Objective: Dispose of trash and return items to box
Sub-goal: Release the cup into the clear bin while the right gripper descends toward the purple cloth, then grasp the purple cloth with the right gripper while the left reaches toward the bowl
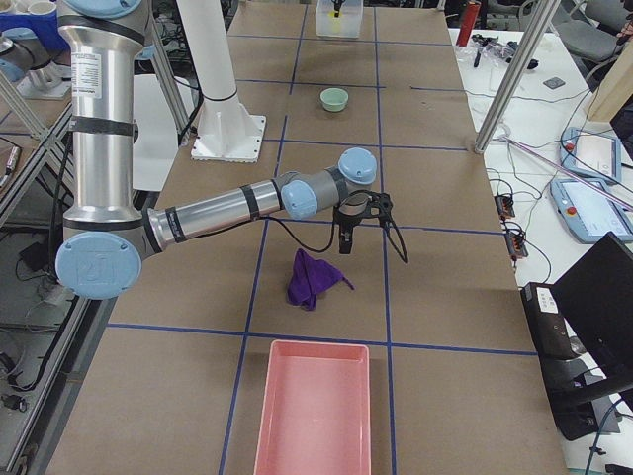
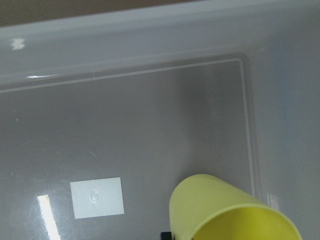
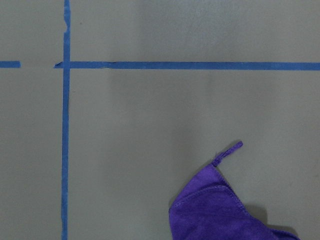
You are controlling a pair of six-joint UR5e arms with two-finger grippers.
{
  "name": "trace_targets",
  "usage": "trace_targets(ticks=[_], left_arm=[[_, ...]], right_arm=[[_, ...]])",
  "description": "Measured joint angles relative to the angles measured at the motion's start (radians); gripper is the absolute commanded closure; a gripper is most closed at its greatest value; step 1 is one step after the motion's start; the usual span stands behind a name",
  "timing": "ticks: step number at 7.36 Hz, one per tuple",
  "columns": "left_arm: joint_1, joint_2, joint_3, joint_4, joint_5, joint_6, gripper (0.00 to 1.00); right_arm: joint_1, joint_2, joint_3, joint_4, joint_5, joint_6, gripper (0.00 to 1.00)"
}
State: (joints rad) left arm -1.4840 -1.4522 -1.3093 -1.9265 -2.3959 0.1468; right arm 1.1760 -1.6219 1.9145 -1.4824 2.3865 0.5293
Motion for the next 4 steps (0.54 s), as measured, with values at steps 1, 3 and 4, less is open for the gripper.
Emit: trace_targets(ticks=[1, 3, 4], left_arm=[[0.000, -0.002, -0.027, 0.001, 0.000, -0.002, 0.17], [-0.001, -0.010, -0.149, 0.011, 0.001, -0.075, 0.09], [-0.002, -0.013, -0.218, 0.012, -0.001, -0.136, 0.08]], right_arm=[[-0.032, -0.002, 0.003, 0.000, -0.010, 0.029, 0.00], [-0.098, -0.020, 0.005, 0.001, -0.044, 0.072, 0.00], [-0.125, -0.032, 0.006, 0.001, -0.063, 0.084, 0.00]])
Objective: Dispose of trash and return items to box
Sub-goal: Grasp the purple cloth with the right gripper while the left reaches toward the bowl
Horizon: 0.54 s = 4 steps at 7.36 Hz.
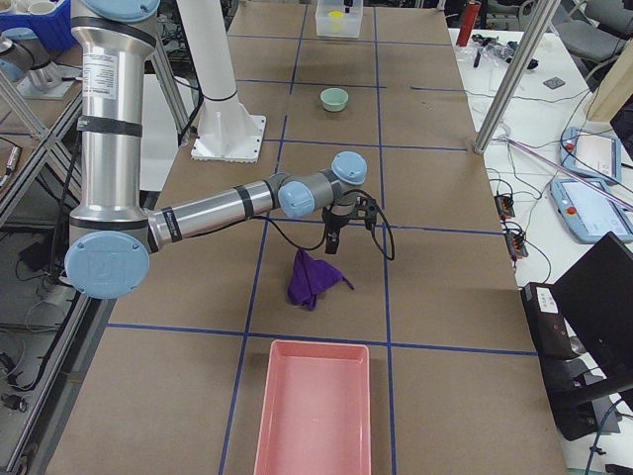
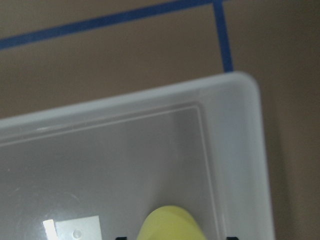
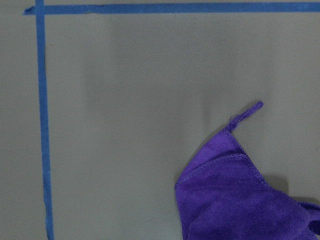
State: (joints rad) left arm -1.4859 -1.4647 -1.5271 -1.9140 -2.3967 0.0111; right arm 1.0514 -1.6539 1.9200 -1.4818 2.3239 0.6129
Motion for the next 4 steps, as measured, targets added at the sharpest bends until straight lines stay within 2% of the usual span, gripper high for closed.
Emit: trace_targets(ticks=[4], left_arm=[[0.023, -0.023, -0.241, -0.010, -0.057, -0.325, 0.03]], right_arm=[[-0.109, -0.041, -0.001, -0.001, -0.059, 0.080, 0.00]])
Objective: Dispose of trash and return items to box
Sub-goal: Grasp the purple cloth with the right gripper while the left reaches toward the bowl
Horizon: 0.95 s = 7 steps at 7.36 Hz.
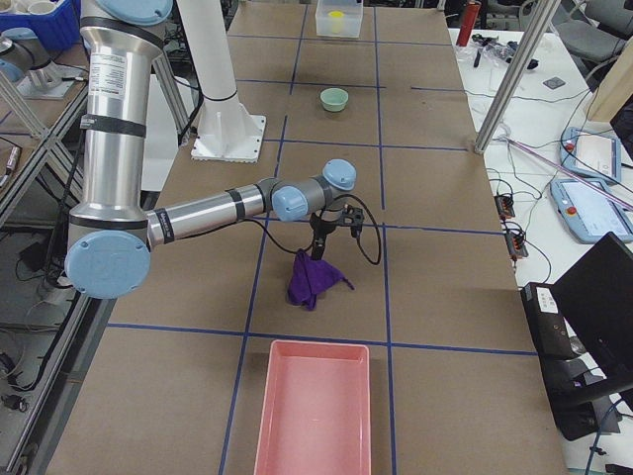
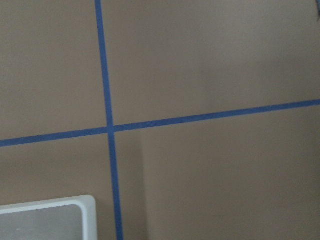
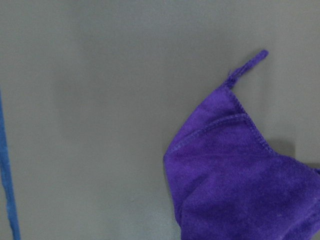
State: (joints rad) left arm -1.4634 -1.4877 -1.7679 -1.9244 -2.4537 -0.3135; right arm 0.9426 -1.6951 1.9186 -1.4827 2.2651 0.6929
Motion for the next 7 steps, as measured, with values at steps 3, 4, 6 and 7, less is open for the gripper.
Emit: trace_targets(ticks=[3, 4, 6, 7], left_arm=[[0.103, -0.068, -0.049, -0.003, 0.006, -0.188, 0.01], [0.149, -0.093, -0.056, -0.003, 0.015, -0.248, 0.00], [0.277, -0.135, -0.085, -0.001, 0.049, -0.361, 0.00], [0.337, -0.140, -0.110, -0.001, 0.073, -0.421, 0.00]], right_arm=[[-0.044, -0.037, -0.002, -0.001, -0.052, 0.006, 1.00], [-0.046, -0.043, -0.002, -0.001, -0.056, 0.008, 1.00], [-0.045, -0.048, -0.002, -0.002, -0.053, 0.009, 1.00], [-0.043, -0.049, 0.004, -0.002, -0.052, 0.009, 1.00]])
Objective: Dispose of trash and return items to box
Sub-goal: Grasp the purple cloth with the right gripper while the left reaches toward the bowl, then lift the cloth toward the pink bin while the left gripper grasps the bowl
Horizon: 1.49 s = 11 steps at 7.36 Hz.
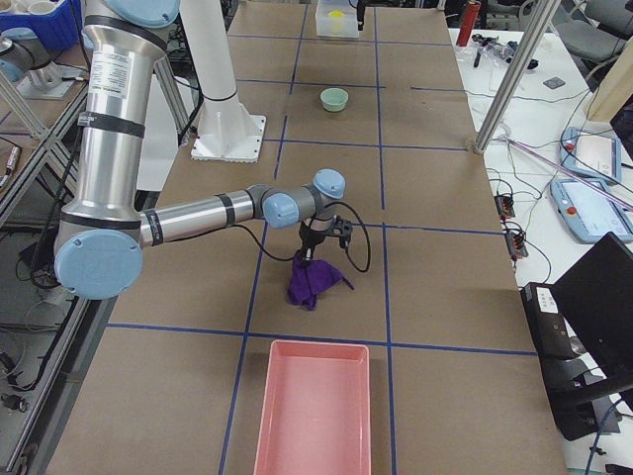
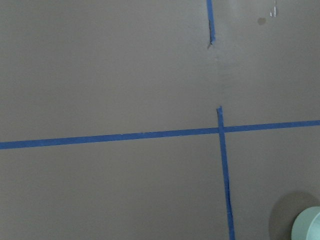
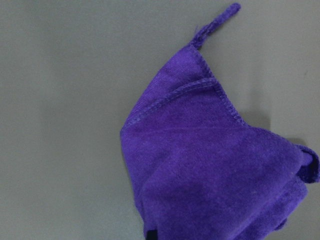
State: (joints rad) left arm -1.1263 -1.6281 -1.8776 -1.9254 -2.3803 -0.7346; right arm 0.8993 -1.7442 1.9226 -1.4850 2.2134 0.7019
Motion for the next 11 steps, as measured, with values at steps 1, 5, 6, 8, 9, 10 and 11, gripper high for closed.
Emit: trace_targets(ticks=[1, 5, 6, 8, 9, 10, 11], left_arm=[[0.063, 0.000, -0.028, 0.000, 0.043, -0.051, 0.00], [0.318, -0.058, -0.053, 0.002, 0.229, -0.340, 0.01], [0.367, -0.095, -0.027, 0.005, 0.270, -0.400, 0.01], [0.427, -0.153, 0.025, 0.009, 0.322, -0.466, 0.01], [0.444, -0.174, 0.050, 0.010, 0.336, -0.477, 0.01], [0.463, -0.192, 0.074, 0.010, 0.351, -0.485, 0.01], [0.483, -0.205, 0.093, 0.010, 0.361, -0.495, 0.05]], right_arm=[[0.005, -0.001, 0.017, 0.000, 0.001, -0.002, 1.00], [0.156, 0.004, 0.122, -0.002, 0.029, -0.008, 1.00], [0.226, 0.009, 0.140, -0.003, 0.055, -0.011, 1.00], [0.403, 0.021, 0.161, -0.010, 0.141, -0.038, 1.00], [0.489, 0.023, 0.163, -0.013, 0.177, -0.081, 1.00], [0.551, 0.023, 0.161, -0.015, 0.193, -0.128, 1.00], [0.603, 0.021, 0.154, -0.025, 0.198, -0.182, 1.00]])
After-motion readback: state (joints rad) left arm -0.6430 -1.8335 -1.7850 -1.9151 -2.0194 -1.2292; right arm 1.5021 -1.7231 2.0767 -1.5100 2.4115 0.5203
